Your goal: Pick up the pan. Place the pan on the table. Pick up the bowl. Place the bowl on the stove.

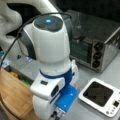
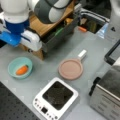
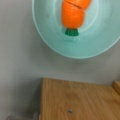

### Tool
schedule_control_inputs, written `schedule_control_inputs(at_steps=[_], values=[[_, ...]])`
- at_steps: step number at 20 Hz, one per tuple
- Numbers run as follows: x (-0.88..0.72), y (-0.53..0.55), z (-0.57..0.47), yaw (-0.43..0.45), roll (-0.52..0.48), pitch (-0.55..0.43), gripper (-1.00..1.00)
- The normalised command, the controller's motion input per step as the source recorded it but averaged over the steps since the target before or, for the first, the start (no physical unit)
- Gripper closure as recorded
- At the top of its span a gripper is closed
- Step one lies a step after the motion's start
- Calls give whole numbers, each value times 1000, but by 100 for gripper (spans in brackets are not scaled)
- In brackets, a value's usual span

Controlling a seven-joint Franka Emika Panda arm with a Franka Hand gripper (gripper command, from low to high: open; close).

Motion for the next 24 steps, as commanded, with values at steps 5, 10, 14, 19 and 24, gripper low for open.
schedule_control_inputs(at_steps=[5,10,14,19,24], values=[[527,-367,-26,-48,86,240,-100],[452,-374,-17,20,127,181,-100],[365,-358,22,78,159,142,-100],[321,-293,11,85,163,86,-100],[351,-254,-230,46,136,41,-100]])
